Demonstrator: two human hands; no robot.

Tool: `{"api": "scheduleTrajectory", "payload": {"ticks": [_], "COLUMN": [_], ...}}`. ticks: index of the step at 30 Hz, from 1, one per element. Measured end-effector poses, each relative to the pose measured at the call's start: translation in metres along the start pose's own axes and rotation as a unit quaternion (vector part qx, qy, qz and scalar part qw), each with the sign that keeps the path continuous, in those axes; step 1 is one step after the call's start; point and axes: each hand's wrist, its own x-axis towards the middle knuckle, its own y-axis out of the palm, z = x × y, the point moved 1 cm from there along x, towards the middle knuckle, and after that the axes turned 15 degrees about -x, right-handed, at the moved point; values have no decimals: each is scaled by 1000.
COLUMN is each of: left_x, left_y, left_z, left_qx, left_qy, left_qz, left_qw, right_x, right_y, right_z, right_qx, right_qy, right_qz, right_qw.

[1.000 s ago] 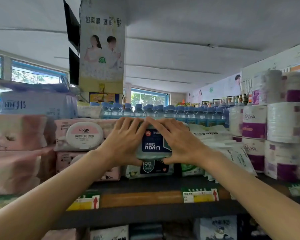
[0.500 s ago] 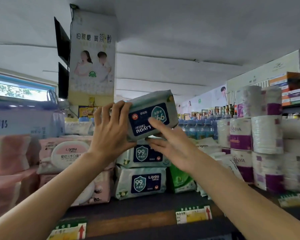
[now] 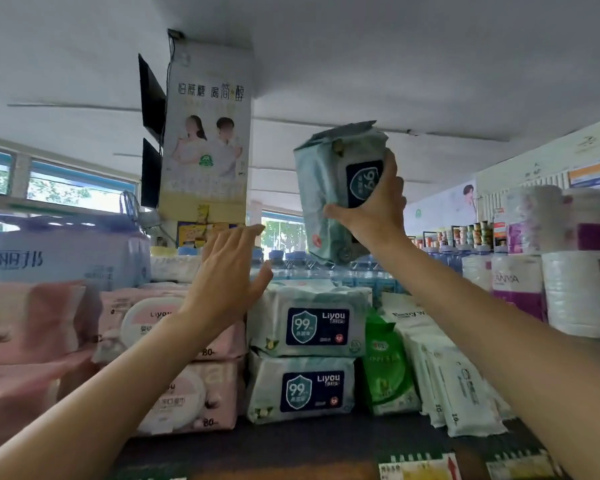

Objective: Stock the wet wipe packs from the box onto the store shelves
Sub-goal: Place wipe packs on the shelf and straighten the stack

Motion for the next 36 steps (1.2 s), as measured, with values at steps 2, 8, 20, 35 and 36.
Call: {"api": "scheduleTrajectory", "payload": {"ticks": [2,8,20,35,36], "left_x": [-5,-9,0,-22,-24], "left_y": [10,49,66,68,70], "left_z": [6,10,12,-7,-10], "left_qx": [25,102,163,106,108], "left_qy": [-7,-35,-107,-33,-37], "left_qz": [51,225,217,64,76], "left_qw": [998,968,957,992,991], "right_x": [4,-1,8,6,5], "right_y": [-1,45,80,61,58], "right_z": [-2,-23,-32,-50,-53], "right_qx": [-190,-437,-476,-393,-401], "right_qy": [-173,-423,-401,-304,-300], "right_qz": [-4,-26,119,283,281], "right_qw": [966,793,773,821,819]}}
